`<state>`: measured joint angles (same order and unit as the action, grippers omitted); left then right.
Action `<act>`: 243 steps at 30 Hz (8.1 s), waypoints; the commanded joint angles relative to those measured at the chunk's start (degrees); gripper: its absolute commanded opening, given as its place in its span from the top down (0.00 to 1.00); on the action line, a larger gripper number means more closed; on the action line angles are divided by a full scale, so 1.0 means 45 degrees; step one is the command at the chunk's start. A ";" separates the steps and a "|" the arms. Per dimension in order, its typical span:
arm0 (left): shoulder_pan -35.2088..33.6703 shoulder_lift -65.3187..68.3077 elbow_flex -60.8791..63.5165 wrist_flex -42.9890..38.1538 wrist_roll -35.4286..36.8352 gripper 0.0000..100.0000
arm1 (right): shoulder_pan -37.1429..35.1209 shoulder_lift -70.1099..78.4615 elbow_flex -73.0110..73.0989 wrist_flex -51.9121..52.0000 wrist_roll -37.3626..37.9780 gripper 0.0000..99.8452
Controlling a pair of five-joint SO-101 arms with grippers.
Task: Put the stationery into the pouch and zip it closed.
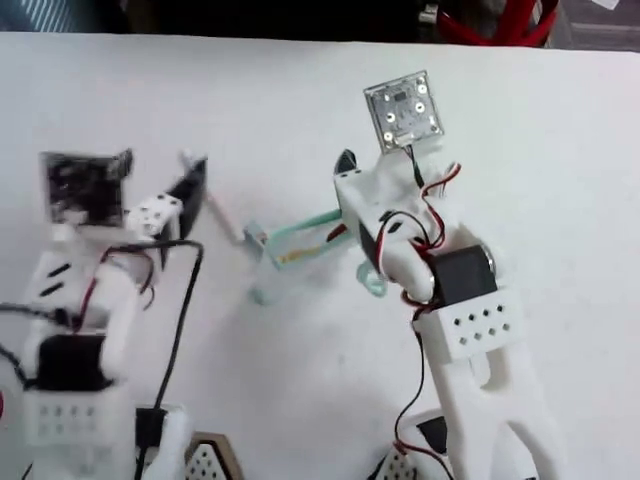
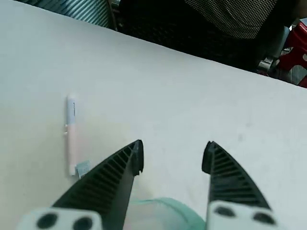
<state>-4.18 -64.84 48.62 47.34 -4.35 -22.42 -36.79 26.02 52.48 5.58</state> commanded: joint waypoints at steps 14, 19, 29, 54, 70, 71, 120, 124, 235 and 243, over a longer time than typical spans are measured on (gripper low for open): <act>0.1065 0.0147 0.6271 -0.4474 0.1407 0.71 | -0.1143 0.6652 -1.0042 0.5714 0.1172 0.89; 0.1319 0.0186 0.6349 -0.4493 0.1407 0.71 | -0.0811 0.8234 -1.4261 0.8371 0.1172 0.88; 0.1534 0.0147 0.6564 -0.4591 0.1407 0.71 | 0.2217 0.7902 -1.3617 1.0227 0.3497 0.81; 0.1553 0.0205 0.6759 -0.5021 0.1289 0.71 | 1.3177 0.3194 0.1094 0.9973 2.4459 0.76; 0.1534 0.0147 0.7267 -0.5880 0.1289 0.71 | 1.0794 -0.6339 0.8772 0.8840 2.1353 0.69; 0.1534 0.0147 0.7267 -0.5880 0.1289 0.71 | 1.0598 -0.6808 0.9319 0.8410 2.0864 0.69; 0.1807 0.0225 0.7404 -0.5900 0.1309 0.73 | 1.0891 0.0361 0.7658 0.6183 1.2269 0.74; 0.1807 0.0225 0.7404 -0.5939 0.1309 0.73 | 1.1009 0.2803 0.7150 0.4503 1.2269 0.82; 0.9309 1.1399 -0.4259 -0.8303 0.2462 0.71 | 0.5675 0.3839 -0.7756 0.8801 0.3556 0.98; 0.9289 1.1145 -0.4220 -0.8869 0.1817 0.81 | 0.5675 0.4757 -0.7756 0.8781 0.3556 0.98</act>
<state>37.41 -13.49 32.53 10.59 6.55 2.46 -17.80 -8.97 92.40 21.05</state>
